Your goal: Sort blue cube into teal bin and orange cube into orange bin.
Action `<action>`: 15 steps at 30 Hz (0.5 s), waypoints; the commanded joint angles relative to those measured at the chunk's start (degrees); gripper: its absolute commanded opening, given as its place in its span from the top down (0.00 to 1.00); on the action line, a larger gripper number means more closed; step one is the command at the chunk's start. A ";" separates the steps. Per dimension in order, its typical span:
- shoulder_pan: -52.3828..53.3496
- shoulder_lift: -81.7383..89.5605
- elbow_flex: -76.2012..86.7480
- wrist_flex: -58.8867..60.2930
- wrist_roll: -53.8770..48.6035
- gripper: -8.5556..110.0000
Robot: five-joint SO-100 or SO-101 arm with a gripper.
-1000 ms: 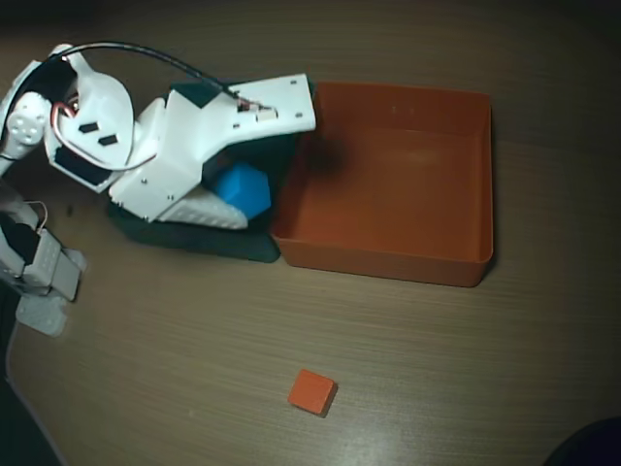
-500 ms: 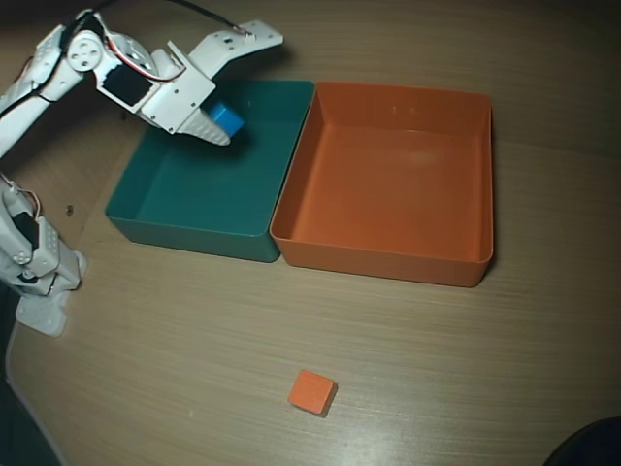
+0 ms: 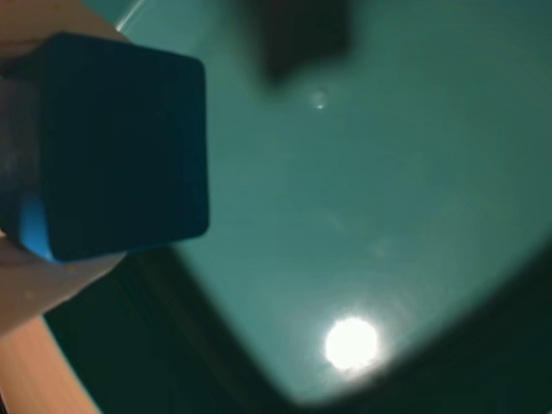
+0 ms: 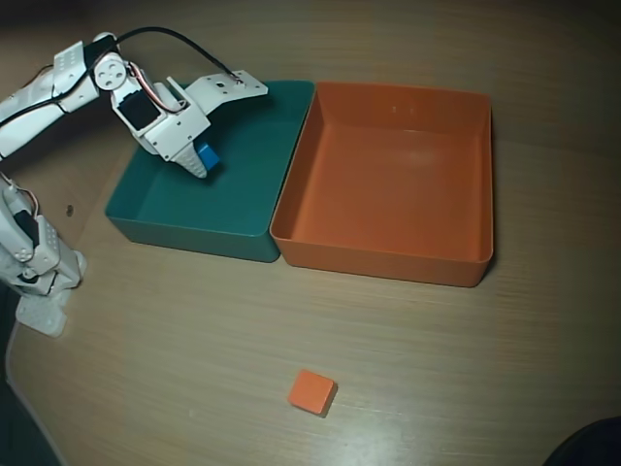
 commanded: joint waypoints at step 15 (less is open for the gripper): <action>0.79 4.75 -1.23 -0.88 0.00 0.69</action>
